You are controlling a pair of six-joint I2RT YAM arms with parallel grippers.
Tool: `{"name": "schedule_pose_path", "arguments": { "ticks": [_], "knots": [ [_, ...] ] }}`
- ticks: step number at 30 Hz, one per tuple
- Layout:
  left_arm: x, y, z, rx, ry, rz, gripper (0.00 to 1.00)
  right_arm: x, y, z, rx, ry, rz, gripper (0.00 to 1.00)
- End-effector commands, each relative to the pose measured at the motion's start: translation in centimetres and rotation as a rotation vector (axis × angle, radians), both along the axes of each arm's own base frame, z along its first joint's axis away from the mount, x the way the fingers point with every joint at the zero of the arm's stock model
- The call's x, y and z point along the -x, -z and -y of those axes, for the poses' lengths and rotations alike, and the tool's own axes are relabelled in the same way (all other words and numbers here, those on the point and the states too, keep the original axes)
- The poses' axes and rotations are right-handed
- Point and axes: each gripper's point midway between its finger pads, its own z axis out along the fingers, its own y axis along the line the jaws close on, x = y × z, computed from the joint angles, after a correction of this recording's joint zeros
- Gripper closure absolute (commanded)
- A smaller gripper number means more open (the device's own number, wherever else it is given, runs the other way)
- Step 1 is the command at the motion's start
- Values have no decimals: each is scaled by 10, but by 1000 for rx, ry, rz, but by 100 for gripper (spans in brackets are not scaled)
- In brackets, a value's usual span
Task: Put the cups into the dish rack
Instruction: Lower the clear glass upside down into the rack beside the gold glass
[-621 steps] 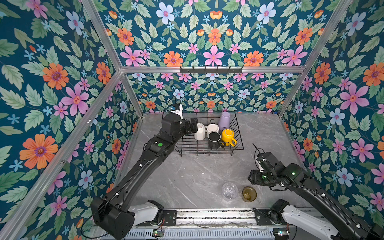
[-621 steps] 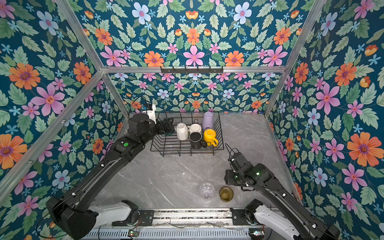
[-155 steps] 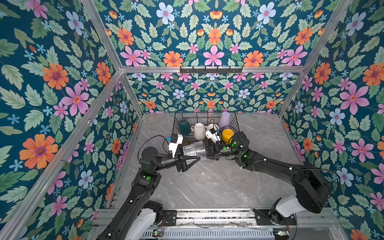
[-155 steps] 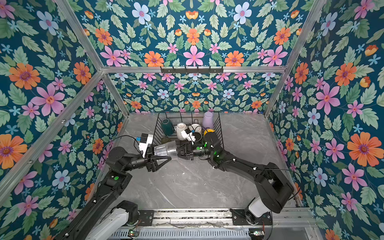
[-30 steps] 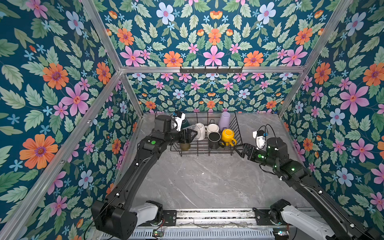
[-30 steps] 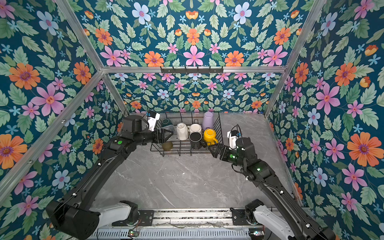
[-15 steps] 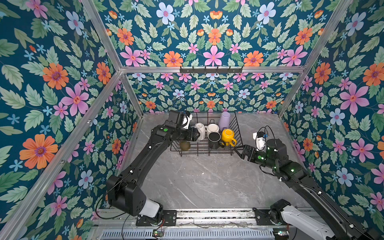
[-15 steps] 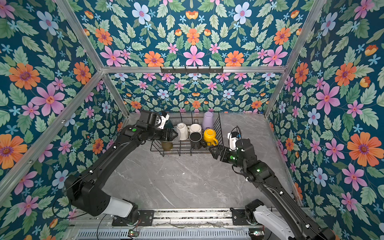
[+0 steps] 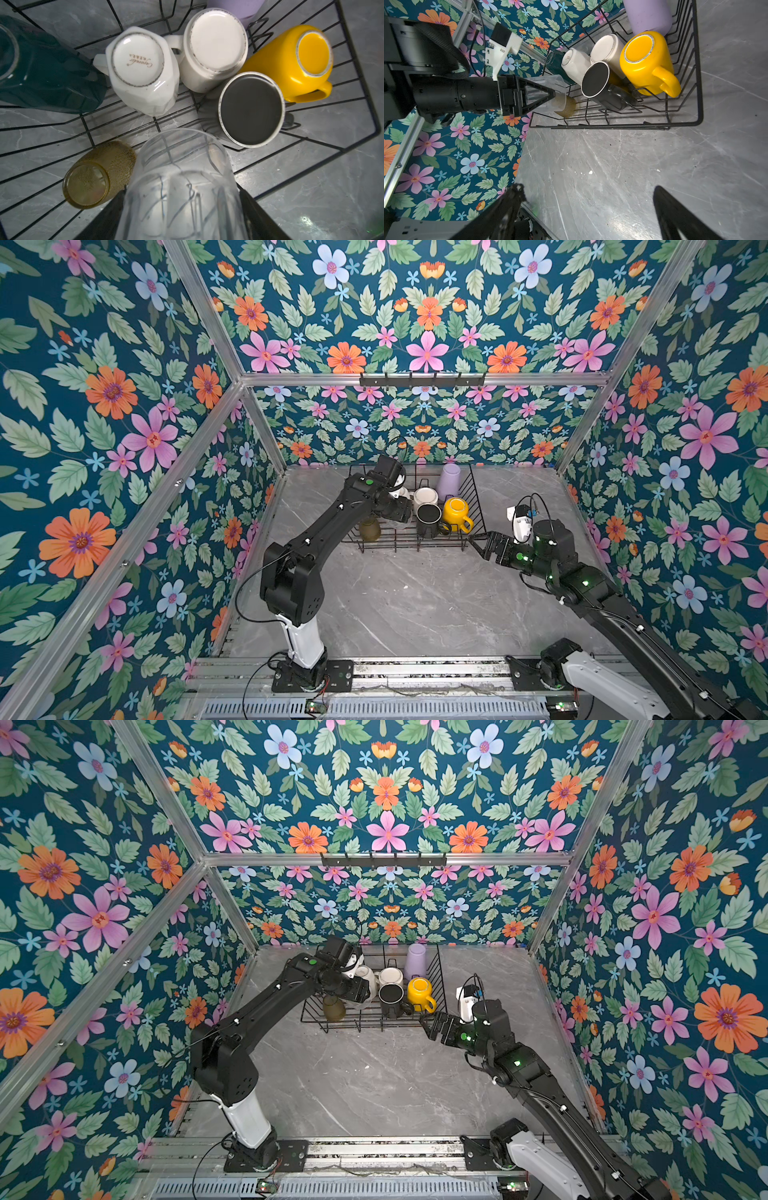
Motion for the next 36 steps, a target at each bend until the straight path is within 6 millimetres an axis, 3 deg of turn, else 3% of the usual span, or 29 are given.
{"name": "schedule_pose_path", "arguments": {
  "ticks": [1,17,22,25,32,36],
  "knots": [
    [0,11,-6,-72,5,-26,100,-1,0,1,13,-2,14,1],
    [-10,79,3,-207,48,-150,100,-1,5,1,18,0,9,1],
    [-13,91,1,-232,34,-165,100,-2,7,0,17,-2,7,1],
    [-14,97,1,-238,27,-173,91,-1,6,0,17,-3,8,1],
    [-18,109,3,-247,13,-188,46,0,5,1,19,-4,13,1],
    [-19,111,0,-262,2,-185,32,-1,4,1,19,-4,17,1]
  ]
}}
